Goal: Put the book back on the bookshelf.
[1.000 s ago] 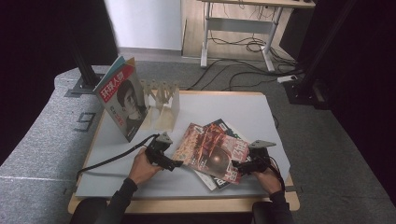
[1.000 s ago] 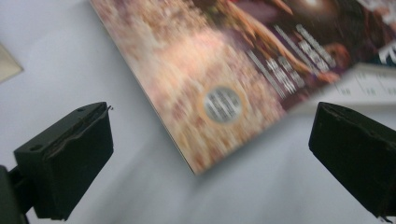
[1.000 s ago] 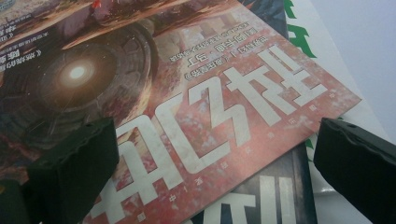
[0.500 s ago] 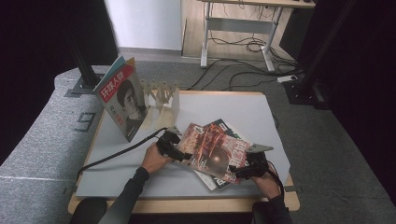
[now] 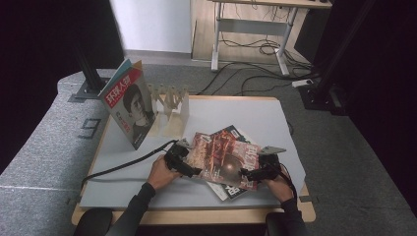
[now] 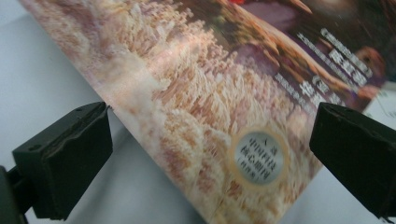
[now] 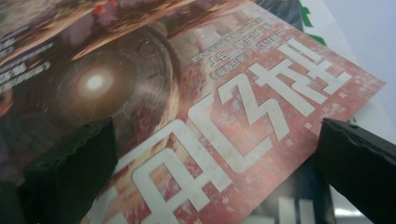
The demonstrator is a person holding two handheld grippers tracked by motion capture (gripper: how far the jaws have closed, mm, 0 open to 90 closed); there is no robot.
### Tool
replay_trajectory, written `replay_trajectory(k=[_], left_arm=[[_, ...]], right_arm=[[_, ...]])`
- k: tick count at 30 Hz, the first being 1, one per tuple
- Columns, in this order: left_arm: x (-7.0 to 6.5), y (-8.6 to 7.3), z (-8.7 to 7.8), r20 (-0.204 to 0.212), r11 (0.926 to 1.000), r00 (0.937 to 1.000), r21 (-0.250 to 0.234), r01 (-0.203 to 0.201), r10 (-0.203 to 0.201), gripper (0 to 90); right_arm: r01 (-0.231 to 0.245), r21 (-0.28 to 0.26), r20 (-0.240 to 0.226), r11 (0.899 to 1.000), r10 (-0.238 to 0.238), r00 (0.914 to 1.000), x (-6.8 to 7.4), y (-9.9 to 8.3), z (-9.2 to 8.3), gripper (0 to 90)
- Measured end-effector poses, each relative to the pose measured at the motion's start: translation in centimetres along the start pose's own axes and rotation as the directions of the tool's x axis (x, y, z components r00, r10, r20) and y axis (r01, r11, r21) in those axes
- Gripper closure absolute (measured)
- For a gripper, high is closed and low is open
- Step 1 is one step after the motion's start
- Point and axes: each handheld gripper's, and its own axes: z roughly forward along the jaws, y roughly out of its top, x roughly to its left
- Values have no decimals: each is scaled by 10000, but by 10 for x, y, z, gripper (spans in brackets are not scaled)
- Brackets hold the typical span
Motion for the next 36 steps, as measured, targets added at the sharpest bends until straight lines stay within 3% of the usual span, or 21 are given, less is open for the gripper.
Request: replay_trajectory(k=[19,21,25,32,36], left_arm=[[-39,-28,-6,383,9996,9991,205,-169,161,0],[-37,-26,-8,363,9994,9991,231,-245,236,0],[-27,-20,-11,-103,9997,9996,42,-258,258,0],[1,0,-6,-480,9977,9988,-684,1,-34,0],[15,14,-2,-806,9962,9967,-863,-133,63,0]], right_arm=[[194,28,-214,9998,-193,9996,-19,25,25,0],[155,75,-189,9999,-154,9997,-18,25,25,0],[213,140,120,9997,-214,9997,-15,21,15,0],[196,6,55,9998,-196,9998,-7,2,-5,0],[337,76,34,9994,-337,9994,2,-9,-13,0]])
